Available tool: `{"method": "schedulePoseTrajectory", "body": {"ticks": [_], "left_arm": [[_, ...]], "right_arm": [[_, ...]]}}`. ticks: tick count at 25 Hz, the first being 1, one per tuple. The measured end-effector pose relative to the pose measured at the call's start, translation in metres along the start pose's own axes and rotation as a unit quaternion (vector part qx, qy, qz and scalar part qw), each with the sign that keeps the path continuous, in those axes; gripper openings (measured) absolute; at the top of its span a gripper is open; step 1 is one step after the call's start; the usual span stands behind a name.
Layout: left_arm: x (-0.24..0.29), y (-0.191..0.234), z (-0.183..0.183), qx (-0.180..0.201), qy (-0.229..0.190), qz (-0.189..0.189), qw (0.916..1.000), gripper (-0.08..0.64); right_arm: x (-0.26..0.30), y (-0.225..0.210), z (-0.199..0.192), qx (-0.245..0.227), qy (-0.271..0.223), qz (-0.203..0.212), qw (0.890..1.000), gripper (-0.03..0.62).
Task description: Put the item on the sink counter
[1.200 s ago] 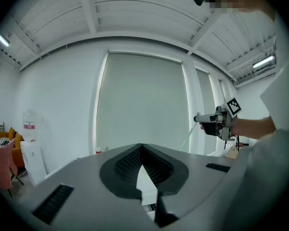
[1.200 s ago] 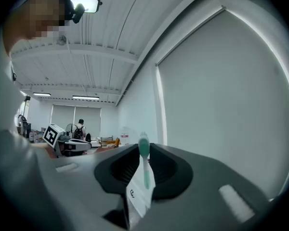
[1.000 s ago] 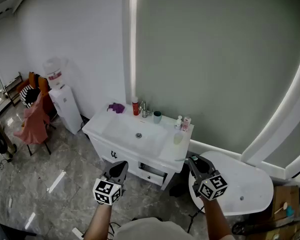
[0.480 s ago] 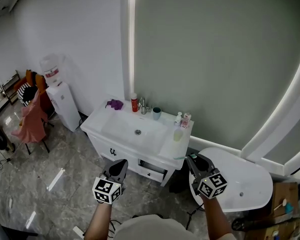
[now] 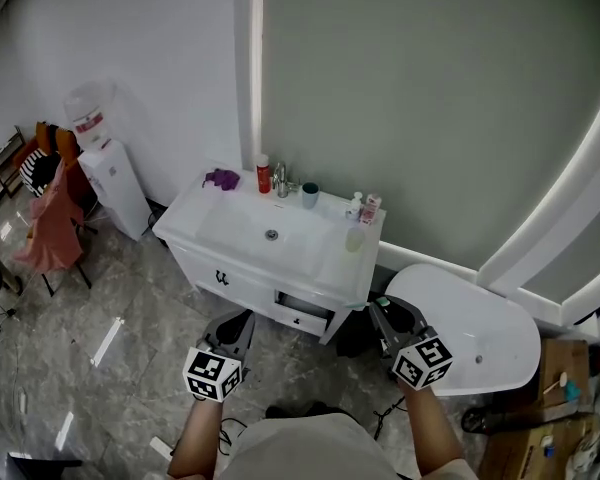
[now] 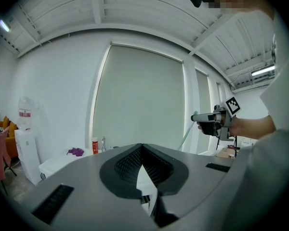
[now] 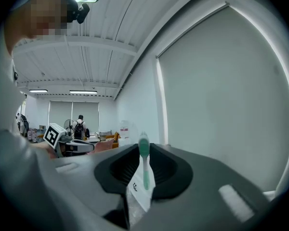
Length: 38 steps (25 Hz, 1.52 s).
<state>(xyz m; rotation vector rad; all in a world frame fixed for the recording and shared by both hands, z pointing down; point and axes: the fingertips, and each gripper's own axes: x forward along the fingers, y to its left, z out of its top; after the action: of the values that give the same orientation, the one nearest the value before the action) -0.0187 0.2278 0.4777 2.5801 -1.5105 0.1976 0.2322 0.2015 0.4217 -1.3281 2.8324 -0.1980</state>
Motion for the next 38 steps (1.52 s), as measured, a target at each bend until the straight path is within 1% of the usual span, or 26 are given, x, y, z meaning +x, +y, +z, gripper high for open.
{"method": "schedulePoseTrajectory", "body": {"ticks": [5, 9, 15, 19, 24, 27, 33, 38], "left_arm": [[-0.015, 0.004, -0.014, -0.005, 0.008, -0.007, 0.9999, 0.006], [-0.014, 0.016, -0.016, -0.009, 0.009, -0.006, 0.9999, 0.006], [0.004, 0.029, -0.017, -0.008, 0.014, -0.007, 0.9998, 0.006], [0.020, 0.046, -0.015, -0.007, 0.020, -0.001, 0.9998, 0.006], [0.054, 0.073, -0.003, -0.003, 0.023, 0.010, 0.9997, 0.008], [0.078, 0.086, 0.000, -0.001, 0.032, 0.013, 0.9994, 0.006], [0.121, 0.112, 0.011, -0.004, 0.039, 0.029, 0.9988, 0.006], [0.164, 0.122, 0.021, -0.004, 0.040, 0.037, 0.9985, 0.008]], "right_arm": [[-0.002, 0.018, -0.007, 0.004, 0.001, -0.004, 1.000, 0.074], [0.008, 0.022, -0.010, 0.005, 0.004, -0.004, 1.000, 0.074], [0.032, 0.008, -0.015, 0.011, 0.004, -0.001, 1.000, 0.074], [0.060, -0.004, -0.016, 0.017, 0.004, 0.007, 1.000, 0.074], [0.103, -0.028, -0.017, 0.020, 0.005, 0.020, 1.000, 0.074], [0.129, -0.047, -0.018, 0.025, 0.008, 0.024, 0.999, 0.074], [0.175, -0.088, -0.008, 0.024, 0.011, 0.036, 0.999, 0.074], [0.204, -0.126, -0.004, 0.023, 0.011, 0.046, 0.999, 0.074]]}}
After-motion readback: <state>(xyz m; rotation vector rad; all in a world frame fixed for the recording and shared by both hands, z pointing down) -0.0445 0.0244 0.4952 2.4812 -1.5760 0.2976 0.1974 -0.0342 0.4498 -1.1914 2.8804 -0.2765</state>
